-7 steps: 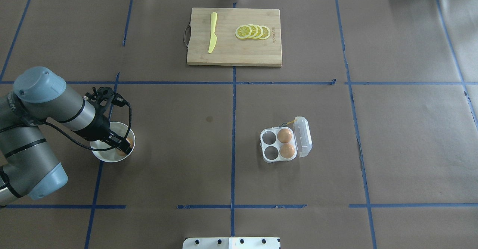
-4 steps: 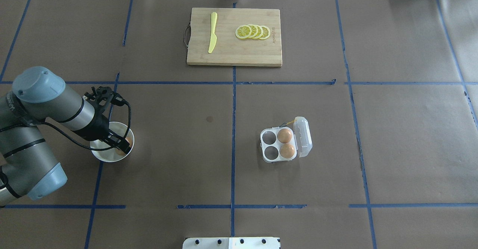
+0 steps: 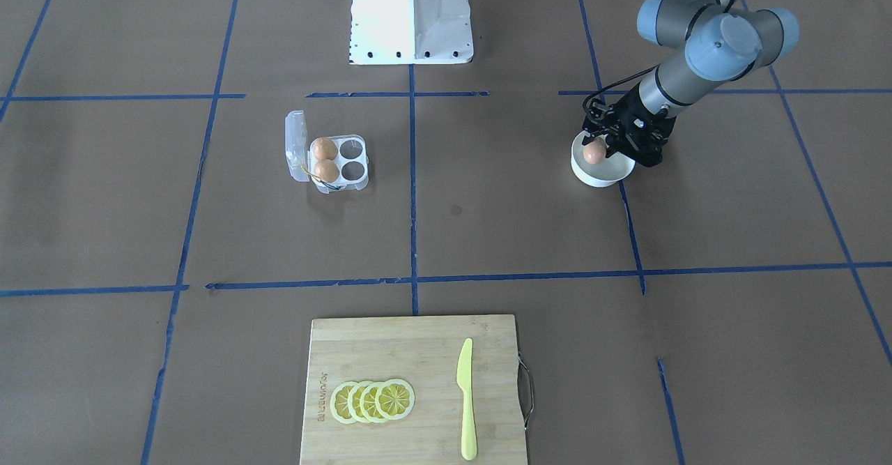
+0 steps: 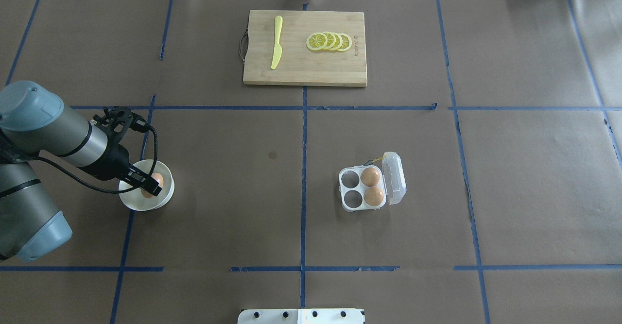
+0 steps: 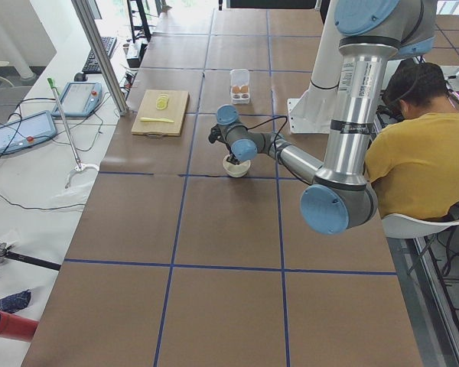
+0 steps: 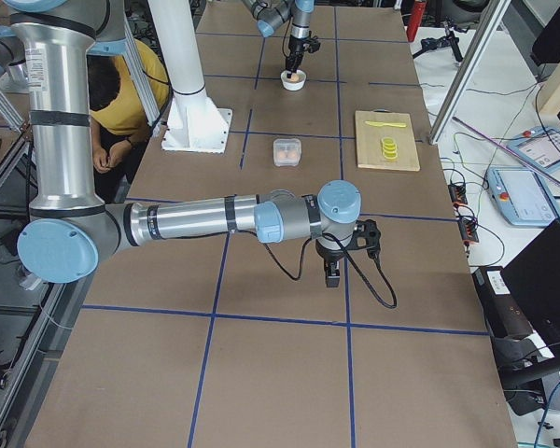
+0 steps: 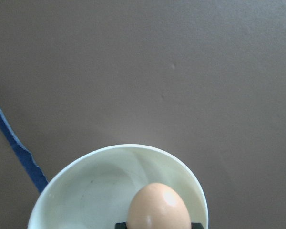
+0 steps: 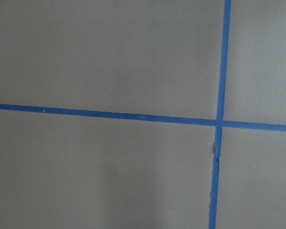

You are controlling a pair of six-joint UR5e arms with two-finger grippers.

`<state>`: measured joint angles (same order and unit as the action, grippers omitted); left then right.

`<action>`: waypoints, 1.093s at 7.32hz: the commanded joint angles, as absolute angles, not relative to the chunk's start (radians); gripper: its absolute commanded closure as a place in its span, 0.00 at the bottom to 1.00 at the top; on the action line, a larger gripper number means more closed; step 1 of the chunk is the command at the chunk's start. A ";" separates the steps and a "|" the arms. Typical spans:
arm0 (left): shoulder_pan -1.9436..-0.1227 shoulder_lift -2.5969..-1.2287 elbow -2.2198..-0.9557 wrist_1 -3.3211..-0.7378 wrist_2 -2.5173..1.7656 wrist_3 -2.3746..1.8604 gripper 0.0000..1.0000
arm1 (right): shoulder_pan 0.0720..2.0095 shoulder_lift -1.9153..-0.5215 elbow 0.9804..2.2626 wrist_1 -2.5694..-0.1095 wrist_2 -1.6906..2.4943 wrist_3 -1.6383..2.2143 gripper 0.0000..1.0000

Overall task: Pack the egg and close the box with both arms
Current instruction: 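Close the left gripper on the brown egg inside the white bowl, then lift the egg out of the bowl and carry it to the clear carton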

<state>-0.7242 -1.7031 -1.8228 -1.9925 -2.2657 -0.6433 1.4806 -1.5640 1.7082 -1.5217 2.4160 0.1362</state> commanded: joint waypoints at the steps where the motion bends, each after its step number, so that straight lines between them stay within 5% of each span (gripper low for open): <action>1: -0.741 -1.689 -1.850 -1.990 -2.266 -0.644 1.00 | 1.480 -1.565 1.709 -1.522 2.416 0.135 0.00; 4: -0.770 -1.733 -1.870 -1.987 -2.266 -0.646 1.00 | 1.480 -1.562 1.715 -1.522 2.445 0.137 0.00; 8: -0.660 -2.050 -1.749 -1.983 -2.263 -0.867 1.00 | 1.480 -1.559 1.715 -1.520 2.474 0.137 0.00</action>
